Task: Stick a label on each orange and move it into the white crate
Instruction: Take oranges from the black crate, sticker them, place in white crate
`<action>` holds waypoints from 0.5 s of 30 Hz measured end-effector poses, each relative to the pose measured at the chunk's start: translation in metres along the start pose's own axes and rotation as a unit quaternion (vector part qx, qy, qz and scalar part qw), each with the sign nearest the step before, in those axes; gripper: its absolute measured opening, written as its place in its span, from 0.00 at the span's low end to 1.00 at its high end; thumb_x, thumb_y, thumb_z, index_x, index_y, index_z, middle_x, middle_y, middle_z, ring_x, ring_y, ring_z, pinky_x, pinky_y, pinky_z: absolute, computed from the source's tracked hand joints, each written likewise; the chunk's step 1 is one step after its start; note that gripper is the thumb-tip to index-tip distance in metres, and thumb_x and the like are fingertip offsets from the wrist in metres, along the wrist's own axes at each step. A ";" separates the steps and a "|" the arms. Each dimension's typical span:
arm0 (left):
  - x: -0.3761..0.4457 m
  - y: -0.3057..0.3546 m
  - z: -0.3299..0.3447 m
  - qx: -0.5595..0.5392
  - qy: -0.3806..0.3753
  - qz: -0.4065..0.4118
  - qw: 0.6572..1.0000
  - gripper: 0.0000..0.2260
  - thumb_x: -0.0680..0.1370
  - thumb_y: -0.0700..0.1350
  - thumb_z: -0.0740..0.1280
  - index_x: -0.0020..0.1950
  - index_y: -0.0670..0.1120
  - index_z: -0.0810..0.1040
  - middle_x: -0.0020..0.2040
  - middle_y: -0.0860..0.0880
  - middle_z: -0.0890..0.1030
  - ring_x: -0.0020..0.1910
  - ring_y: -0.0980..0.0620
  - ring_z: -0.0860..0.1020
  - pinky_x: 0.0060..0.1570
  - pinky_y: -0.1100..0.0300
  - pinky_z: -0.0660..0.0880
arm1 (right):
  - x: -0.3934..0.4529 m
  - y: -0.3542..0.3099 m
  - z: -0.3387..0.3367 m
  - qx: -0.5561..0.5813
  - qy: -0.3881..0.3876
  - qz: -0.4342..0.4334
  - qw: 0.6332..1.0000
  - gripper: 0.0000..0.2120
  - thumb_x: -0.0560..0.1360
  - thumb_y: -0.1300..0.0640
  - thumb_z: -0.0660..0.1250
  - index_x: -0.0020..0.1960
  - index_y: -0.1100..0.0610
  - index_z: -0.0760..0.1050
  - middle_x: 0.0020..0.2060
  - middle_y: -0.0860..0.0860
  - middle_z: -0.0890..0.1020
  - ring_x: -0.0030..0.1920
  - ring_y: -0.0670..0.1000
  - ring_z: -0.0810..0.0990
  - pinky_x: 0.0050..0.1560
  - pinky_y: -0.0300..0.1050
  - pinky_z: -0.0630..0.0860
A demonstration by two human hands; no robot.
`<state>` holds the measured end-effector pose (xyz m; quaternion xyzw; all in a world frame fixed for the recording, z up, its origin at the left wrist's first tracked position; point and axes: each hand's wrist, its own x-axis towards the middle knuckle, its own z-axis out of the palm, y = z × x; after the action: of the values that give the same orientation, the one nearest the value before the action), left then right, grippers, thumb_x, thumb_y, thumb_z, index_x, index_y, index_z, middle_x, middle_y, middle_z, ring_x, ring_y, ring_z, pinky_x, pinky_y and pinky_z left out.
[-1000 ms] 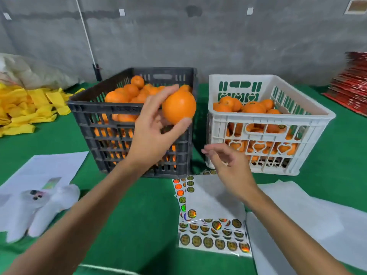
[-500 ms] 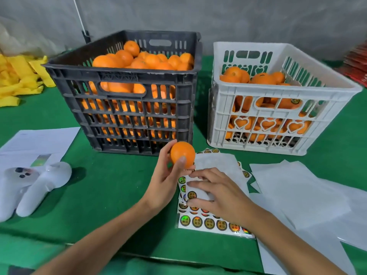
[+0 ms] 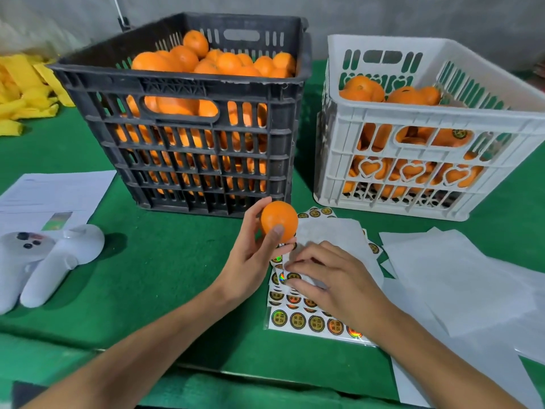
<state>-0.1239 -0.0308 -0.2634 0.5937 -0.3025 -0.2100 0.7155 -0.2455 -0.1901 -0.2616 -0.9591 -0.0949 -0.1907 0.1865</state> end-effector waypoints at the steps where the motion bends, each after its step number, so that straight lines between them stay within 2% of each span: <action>1: 0.001 0.000 0.000 0.004 -0.001 -0.002 1.000 0.22 0.84 0.46 0.63 0.78 0.55 0.64 0.73 0.43 0.70 0.62 0.40 0.83 0.61 0.53 0.81 | -0.001 0.000 0.000 -0.009 0.007 -0.009 1.000 0.11 0.80 0.48 0.71 0.58 0.51 0.85 0.54 0.45 0.82 0.53 0.49 0.79 0.51 0.44 0.76; 4: 0.002 -0.001 -0.002 0.008 -0.008 -0.008 1.000 0.22 0.85 0.46 0.63 0.78 0.56 0.64 0.73 0.44 0.69 0.63 0.40 0.83 0.62 0.53 0.81 | 0.000 0.000 0.000 -0.019 0.036 -0.042 0.998 0.08 0.80 0.51 0.72 0.56 0.52 0.85 0.53 0.45 0.82 0.51 0.49 0.80 0.50 0.44 0.77; 6: 0.003 -0.003 -0.004 0.010 -0.016 -0.015 1.000 0.21 0.86 0.46 0.63 0.79 0.57 0.64 0.73 0.45 0.70 0.62 0.40 0.84 0.62 0.54 0.80 | -0.002 -0.001 0.001 -0.010 0.050 -0.085 0.995 0.05 0.80 0.52 0.72 0.54 0.52 0.86 0.51 0.45 0.82 0.49 0.46 0.79 0.50 0.38 0.74; 7: 0.004 -0.004 -0.005 0.012 -0.019 -0.019 1.000 0.22 0.86 0.47 0.63 0.79 0.57 0.64 0.72 0.45 0.71 0.61 0.40 0.84 0.62 0.54 0.80 | -0.003 -0.002 0.001 0.023 0.053 -0.088 0.994 0.04 0.80 0.53 0.73 0.53 0.52 0.86 0.50 0.43 0.82 0.48 0.43 0.79 0.50 0.34 0.73; 9: 0.005 -0.005 -0.007 0.014 -0.017 -0.026 0.999 0.21 0.86 0.49 0.64 0.79 0.59 0.64 0.72 0.45 0.71 0.62 0.40 0.84 0.62 0.54 0.80 | -0.003 -0.004 -0.001 0.164 0.064 -0.012 0.984 0.04 0.80 0.54 0.72 0.52 0.51 0.85 0.49 0.40 0.82 0.45 0.41 0.79 0.45 0.33 0.74; 11: 0.005 -0.005 -0.007 0.030 -0.012 -0.028 0.999 0.22 0.85 0.53 0.65 0.79 0.60 0.65 0.73 0.48 0.70 0.65 0.40 0.81 0.64 0.49 0.80 | 0.005 -0.005 -0.008 0.289 0.128 0.099 0.944 0.04 0.80 0.53 0.71 0.52 0.50 0.85 0.47 0.44 0.83 0.45 0.48 0.81 0.45 0.40 0.79; 13: 0.005 -0.004 -0.004 0.042 -0.019 -0.024 0.999 0.23 0.84 0.54 0.65 0.79 0.58 0.65 0.71 0.52 0.72 0.68 0.43 0.79 0.67 0.43 0.78 | 0.016 -0.004 -0.014 0.386 0.202 0.166 0.885 0.06 0.79 0.58 0.70 0.53 0.56 0.85 0.47 0.49 0.84 0.46 0.50 0.83 0.50 0.45 0.81; 15: 0.003 -0.001 0.001 0.032 -0.027 -0.015 0.999 0.24 0.84 0.51 0.64 0.80 0.56 0.65 0.71 0.50 0.72 0.68 0.43 0.78 0.67 0.41 0.78 | 0.024 -0.008 -0.019 0.467 0.223 0.188 0.835 0.07 0.80 0.65 0.68 0.53 0.61 0.84 0.47 0.50 0.83 0.44 0.47 0.82 0.48 0.40 0.80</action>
<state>-0.1225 -0.0337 -0.2632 0.6149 -0.3190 -0.2272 0.6845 -0.2316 -0.1880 -0.2326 -0.6889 0.0539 -0.2940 0.6604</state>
